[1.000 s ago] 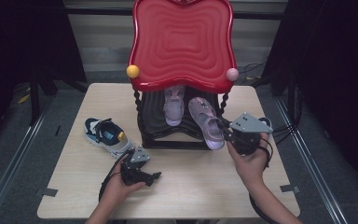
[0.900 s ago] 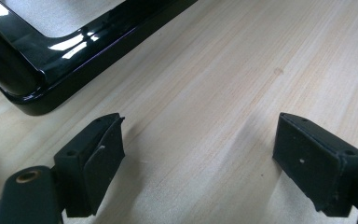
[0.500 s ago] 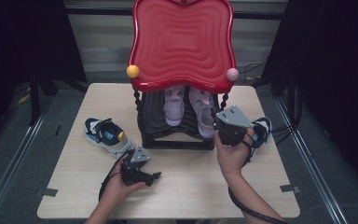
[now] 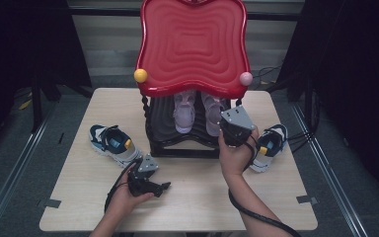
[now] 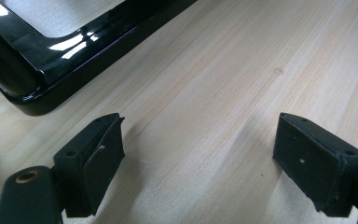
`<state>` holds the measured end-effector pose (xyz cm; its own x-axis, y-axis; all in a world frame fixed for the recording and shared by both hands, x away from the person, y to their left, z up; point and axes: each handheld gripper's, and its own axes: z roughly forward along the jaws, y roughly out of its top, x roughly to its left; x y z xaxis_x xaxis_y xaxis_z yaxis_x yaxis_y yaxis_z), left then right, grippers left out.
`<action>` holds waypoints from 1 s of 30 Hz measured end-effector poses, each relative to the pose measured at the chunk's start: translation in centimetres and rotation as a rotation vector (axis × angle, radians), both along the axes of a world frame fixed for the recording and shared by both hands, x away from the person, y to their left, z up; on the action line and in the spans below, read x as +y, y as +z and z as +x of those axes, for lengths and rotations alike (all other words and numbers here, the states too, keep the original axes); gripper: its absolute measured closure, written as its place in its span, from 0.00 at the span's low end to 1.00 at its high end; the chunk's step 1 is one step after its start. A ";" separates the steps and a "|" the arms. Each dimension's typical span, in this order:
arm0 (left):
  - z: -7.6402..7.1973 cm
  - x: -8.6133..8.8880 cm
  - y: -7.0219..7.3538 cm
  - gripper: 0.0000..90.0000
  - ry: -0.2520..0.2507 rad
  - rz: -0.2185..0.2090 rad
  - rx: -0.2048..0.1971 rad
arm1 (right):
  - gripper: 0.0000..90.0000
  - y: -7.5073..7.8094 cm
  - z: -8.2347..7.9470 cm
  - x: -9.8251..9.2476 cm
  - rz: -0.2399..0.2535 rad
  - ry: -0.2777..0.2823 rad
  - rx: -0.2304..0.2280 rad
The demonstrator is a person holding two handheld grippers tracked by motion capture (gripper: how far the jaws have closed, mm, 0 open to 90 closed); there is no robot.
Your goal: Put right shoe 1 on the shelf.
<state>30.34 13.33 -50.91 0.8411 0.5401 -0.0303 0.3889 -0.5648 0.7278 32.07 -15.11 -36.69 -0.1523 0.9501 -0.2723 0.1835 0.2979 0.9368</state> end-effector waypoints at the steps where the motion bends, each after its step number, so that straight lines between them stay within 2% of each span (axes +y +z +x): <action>1: 0.0 0.0 0.0 0.17 0.000 0.000 0.000 | 0.95 0.0 0.1 0.1 -0.008 -0.008 -0.006; 7: 0.0 0.0 0.0 0.17 0.001 0.002 -0.001 | 0.95 -0.4 0.9 0.7 -0.016 -0.040 -0.014; 19: 0.0 0.0 0.0 0.17 -0.001 0.002 -0.001 | 0.95 -1.3 2.0 1.8 0.001 -0.082 -0.033; 30: 0.0 0.0 0.0 0.17 -0.001 0.002 -0.001 | 0.95 -2.1 2.6 2.6 -0.019 -0.088 -0.032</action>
<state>30.32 13.31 -50.90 0.8418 0.5390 -0.0287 0.3876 -0.5666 0.7271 34.68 -12.48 -38.78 -0.0589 0.9540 -0.2938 0.1800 0.2996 0.9369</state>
